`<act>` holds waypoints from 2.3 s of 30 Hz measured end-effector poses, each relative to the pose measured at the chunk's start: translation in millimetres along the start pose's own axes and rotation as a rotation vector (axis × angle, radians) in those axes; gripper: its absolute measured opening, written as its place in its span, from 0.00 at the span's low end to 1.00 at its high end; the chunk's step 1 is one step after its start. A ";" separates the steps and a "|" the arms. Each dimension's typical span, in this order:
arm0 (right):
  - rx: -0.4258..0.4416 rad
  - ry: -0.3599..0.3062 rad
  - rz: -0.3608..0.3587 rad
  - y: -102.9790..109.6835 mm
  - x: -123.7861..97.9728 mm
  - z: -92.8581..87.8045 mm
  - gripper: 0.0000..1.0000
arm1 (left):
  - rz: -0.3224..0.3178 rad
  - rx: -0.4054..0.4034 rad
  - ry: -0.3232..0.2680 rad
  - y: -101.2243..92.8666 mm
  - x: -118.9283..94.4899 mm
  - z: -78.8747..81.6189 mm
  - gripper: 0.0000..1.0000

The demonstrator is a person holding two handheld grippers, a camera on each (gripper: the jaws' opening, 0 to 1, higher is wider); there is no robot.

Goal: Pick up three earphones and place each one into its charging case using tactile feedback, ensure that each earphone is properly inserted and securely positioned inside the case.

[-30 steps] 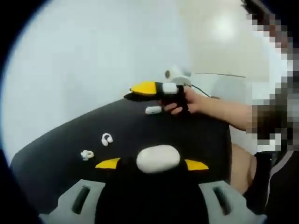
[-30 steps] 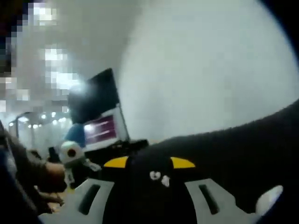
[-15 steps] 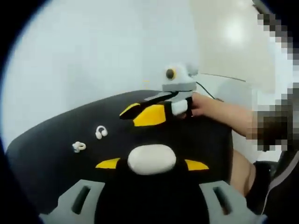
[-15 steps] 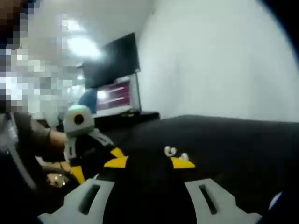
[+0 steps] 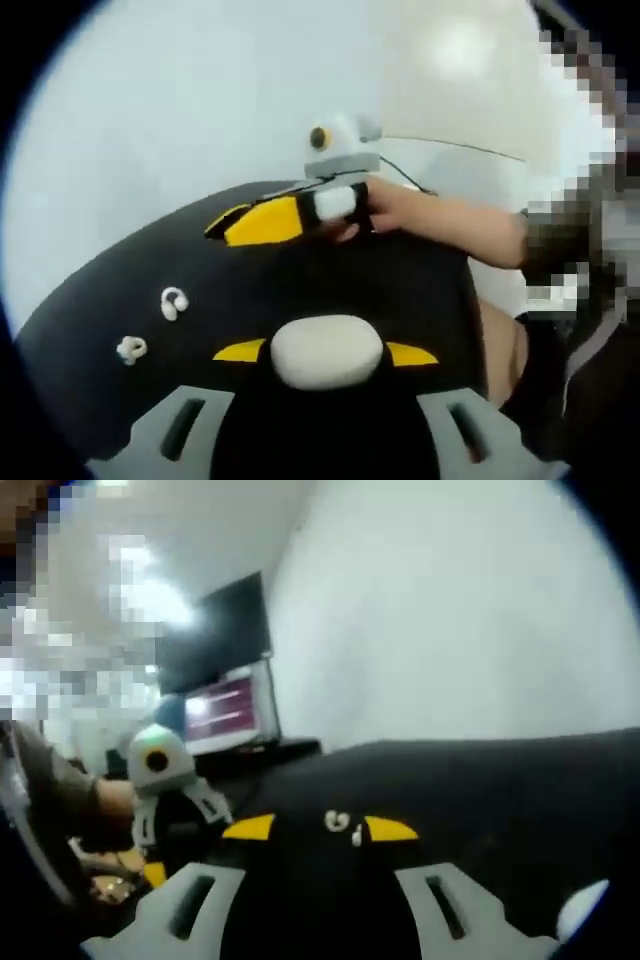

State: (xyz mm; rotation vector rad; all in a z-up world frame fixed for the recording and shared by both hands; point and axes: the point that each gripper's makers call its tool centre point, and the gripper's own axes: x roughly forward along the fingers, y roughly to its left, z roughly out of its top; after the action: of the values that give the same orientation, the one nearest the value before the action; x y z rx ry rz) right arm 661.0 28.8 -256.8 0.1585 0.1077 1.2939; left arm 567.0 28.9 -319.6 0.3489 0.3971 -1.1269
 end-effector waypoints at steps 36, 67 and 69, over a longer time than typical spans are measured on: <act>0.028 0.252 0.247 59.1 -5.0 -55.4 0.29 | 0.056 -0.218 -0.099 40.7 -23.2 -1.6 0.45; -0.453 0.308 0.232 50.0 -7.1 -62.3 0.35 | -0.130 -0.211 -0.042 25.0 -2.4 0.1 0.26; -0.479 0.337 0.141 35.3 -9.9 -58.2 0.35 | -0.074 -0.132 -0.073 34.7 -0.8 2.3 0.26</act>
State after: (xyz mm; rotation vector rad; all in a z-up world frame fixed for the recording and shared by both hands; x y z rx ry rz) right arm 615.1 31.9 -307.8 -0.4706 0.0718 1.4425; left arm 598.9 42.0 -314.8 0.1782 0.4207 -1.1758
